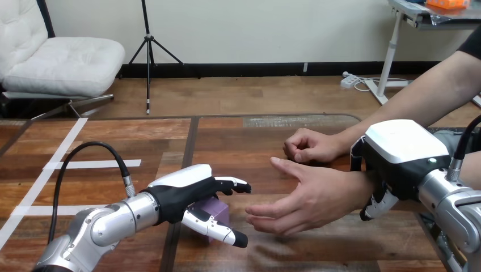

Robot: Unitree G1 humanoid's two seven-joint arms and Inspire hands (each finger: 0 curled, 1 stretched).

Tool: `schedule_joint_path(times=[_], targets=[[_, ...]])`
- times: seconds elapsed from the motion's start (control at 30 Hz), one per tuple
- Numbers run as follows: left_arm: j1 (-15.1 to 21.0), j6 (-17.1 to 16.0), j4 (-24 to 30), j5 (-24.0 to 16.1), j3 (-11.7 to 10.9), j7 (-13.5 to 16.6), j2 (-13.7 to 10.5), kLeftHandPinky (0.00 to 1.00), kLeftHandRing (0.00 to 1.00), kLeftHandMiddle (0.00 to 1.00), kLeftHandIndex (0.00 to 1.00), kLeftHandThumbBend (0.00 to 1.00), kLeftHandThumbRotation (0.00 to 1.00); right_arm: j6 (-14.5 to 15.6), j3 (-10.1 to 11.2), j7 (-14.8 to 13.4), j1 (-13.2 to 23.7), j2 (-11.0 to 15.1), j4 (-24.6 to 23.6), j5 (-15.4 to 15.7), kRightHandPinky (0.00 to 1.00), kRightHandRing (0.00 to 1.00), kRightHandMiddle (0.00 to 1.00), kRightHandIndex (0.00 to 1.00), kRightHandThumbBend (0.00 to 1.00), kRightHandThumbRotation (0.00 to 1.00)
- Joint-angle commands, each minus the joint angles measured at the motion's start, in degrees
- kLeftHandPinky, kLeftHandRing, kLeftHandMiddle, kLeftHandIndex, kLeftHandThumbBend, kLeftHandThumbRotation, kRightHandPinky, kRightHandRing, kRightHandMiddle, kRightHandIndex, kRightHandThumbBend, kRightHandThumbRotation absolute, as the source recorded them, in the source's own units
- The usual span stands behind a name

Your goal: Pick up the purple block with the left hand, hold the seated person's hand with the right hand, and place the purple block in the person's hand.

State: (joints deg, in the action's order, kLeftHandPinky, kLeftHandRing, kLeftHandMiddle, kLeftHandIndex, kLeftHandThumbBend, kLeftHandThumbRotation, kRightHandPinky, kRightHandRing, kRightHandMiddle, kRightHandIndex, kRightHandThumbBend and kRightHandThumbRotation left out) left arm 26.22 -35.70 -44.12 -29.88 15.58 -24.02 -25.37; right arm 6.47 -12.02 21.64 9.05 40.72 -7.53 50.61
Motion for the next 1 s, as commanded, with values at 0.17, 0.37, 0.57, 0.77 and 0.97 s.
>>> schedule_joint_path(times=[0.17,0.37,0.57,0.77,0.97], targets=[[2.3,0.2,2.9,0.5,0.6,1.3,-1.3,0.77,0.86,0.87,0.86,0.87,0.61,0.1,1.1,-0.8,2.8,0.3,-0.4,0.8,0.25,0.32,0.40,0.47,0.85,0.00],[2.3,0.2,3.2,0.3,0.8,1.5,-1.4,0.74,0.83,0.84,0.84,0.85,0.61,0.2,1.2,-0.6,2.9,0.2,-0.3,0.6,0.25,0.33,0.41,0.47,0.84,0.00],[2.2,0.6,3.4,0.1,1.0,1.5,-1.5,0.69,0.77,0.80,0.81,0.84,0.60,-1.0,1.4,-2.0,2.7,0.3,0.1,0.0,0.26,0.33,0.41,0.47,0.85,0.00],[2.1,3.1,4.9,-0.8,1.6,0.4,-1.9,0.62,0.72,0.75,0.77,0.84,0.60,-1.2,1.6,-1.8,2.8,0.2,0.3,-0.2,0.26,0.33,0.41,0.46,0.85,0.00],[1.9,7.2,8.3,-3.1,3.3,-1.9,-3.1,0.56,0.69,0.74,0.75,0.85,0.59,-1.3,1.6,-1.9,2.7,0.3,0.3,0.0,0.25,0.32,0.39,0.45,0.84,0.00]])
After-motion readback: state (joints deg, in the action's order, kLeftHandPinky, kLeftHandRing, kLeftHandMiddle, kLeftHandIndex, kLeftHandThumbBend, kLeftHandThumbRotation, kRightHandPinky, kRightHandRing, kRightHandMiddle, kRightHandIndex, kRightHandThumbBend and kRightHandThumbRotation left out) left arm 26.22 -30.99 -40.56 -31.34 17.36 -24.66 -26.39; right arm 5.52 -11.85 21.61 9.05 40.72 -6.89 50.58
